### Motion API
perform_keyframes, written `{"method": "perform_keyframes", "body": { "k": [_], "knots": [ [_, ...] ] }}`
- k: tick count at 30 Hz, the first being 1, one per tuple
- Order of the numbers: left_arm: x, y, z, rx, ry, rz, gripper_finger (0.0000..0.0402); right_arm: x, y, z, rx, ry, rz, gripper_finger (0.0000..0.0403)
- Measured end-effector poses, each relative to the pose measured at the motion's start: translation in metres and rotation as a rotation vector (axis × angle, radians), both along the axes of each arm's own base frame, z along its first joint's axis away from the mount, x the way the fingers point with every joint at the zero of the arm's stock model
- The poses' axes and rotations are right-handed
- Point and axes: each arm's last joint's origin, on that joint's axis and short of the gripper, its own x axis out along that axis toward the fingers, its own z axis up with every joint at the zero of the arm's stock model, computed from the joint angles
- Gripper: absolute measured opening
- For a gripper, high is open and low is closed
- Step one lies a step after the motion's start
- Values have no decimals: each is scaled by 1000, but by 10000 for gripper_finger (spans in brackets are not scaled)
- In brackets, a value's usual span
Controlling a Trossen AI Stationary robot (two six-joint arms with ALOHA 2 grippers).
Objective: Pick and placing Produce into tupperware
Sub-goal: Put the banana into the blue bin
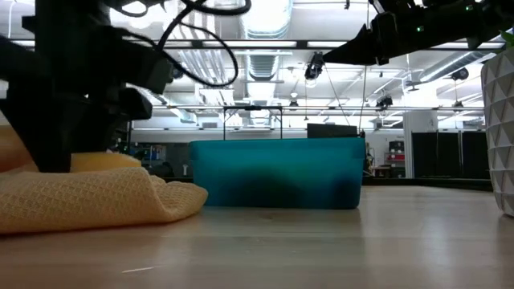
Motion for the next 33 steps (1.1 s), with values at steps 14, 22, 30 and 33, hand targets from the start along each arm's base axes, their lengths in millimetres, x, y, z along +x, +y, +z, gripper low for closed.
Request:
{"method": "perform_keyframes", "body": {
  "k": [14,22,30,33],
  "knots": [
    [-9,15,52,121,-238,-4,124,0,0,0,2,-1,0,9],
    [20,41,68,182,-433,-126,123,0,0,0,1,-1,0,9],
    [50,71,68,205,-525,-225,123,0,0,0,-1,1,0,9],
    [59,79,67,175,-563,-248,123,0,0,0,-1,1,0,9]
  ]
}}
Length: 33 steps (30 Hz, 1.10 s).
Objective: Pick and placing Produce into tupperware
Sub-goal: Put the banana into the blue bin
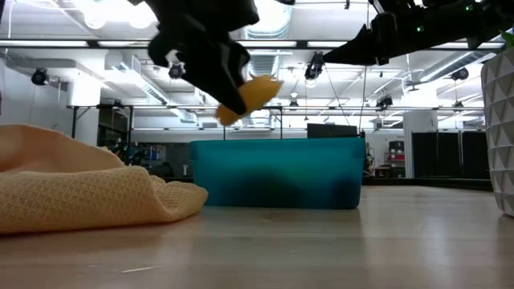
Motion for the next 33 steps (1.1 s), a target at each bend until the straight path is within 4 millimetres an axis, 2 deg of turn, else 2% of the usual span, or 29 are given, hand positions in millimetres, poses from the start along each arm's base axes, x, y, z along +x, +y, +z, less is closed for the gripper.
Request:
{"method": "perform_keyframes", "body": {
  "k": [7,13,21,27,33],
  "knots": [
    [16,10,-16,0,2,-68,123,0,0,0,-4,3,0,9],
    [36,10,-21,2,-45,-85,123,0,0,0,-5,5,-1,9],
    [66,8,-36,47,-12,-140,123,0,0,0,-5,5,-1,9],
    [73,7,-35,55,8,-154,124,0,0,-1,-5,7,-1,9],
    [75,7,-31,55,0,-159,151,0,0,-1,-6,9,-2,9]
  ]
}}
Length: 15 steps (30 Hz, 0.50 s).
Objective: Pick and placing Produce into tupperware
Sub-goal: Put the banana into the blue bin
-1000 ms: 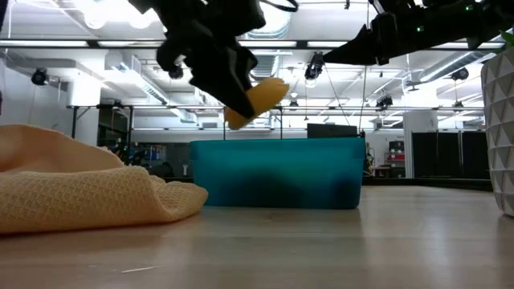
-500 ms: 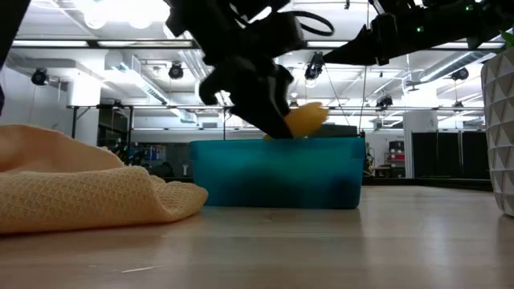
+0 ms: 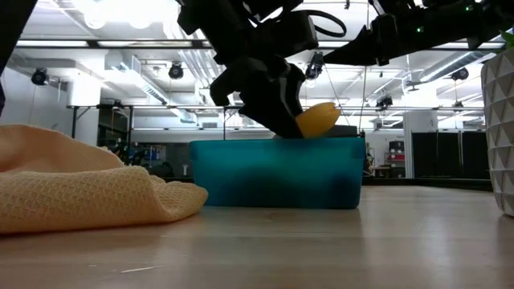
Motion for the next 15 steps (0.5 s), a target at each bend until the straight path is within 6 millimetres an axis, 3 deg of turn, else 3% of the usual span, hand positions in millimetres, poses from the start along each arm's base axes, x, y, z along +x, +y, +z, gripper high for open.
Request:
{"method": "perform_keyframes", "body": {
  "k": [15],
  "knots": [
    [0,0,0,-18,2,19,204,0,0,0,0,0,0,9]
  ]
}}
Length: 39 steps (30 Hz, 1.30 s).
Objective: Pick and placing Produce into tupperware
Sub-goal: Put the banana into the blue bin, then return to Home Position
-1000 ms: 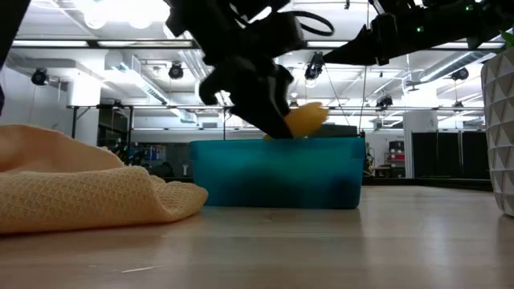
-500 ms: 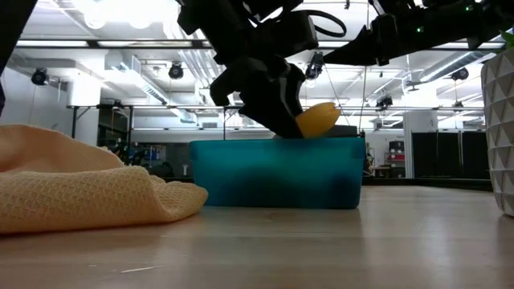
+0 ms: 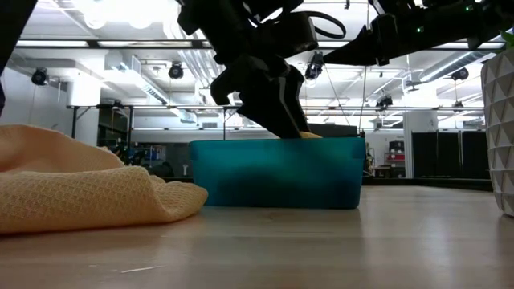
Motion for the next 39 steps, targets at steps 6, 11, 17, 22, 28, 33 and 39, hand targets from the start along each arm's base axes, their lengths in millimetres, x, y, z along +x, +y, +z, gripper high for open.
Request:
{"method": "perform_keyframes", "body": {
  "k": [6,11,17,22,28,33,39],
  "knots": [
    [-6,1,22,0,-62,31,205,0,0,0,-1,0,0,9],
    [-17,4,48,-22,-162,78,205,-1,0,2,-2,-13,0,9],
    [-41,8,85,-87,-422,114,205,-8,0,11,1,-56,0,9],
    [-82,16,93,-71,-604,194,205,-19,0,24,49,-133,1,9],
    [-150,26,96,-106,-846,280,206,-44,-1,35,141,-153,5,9],
    [-202,33,92,-120,-932,308,206,-65,4,36,176,-92,223,9],
    [-239,38,83,-146,-994,344,206,-83,11,29,197,-88,486,9]
  ]
}}
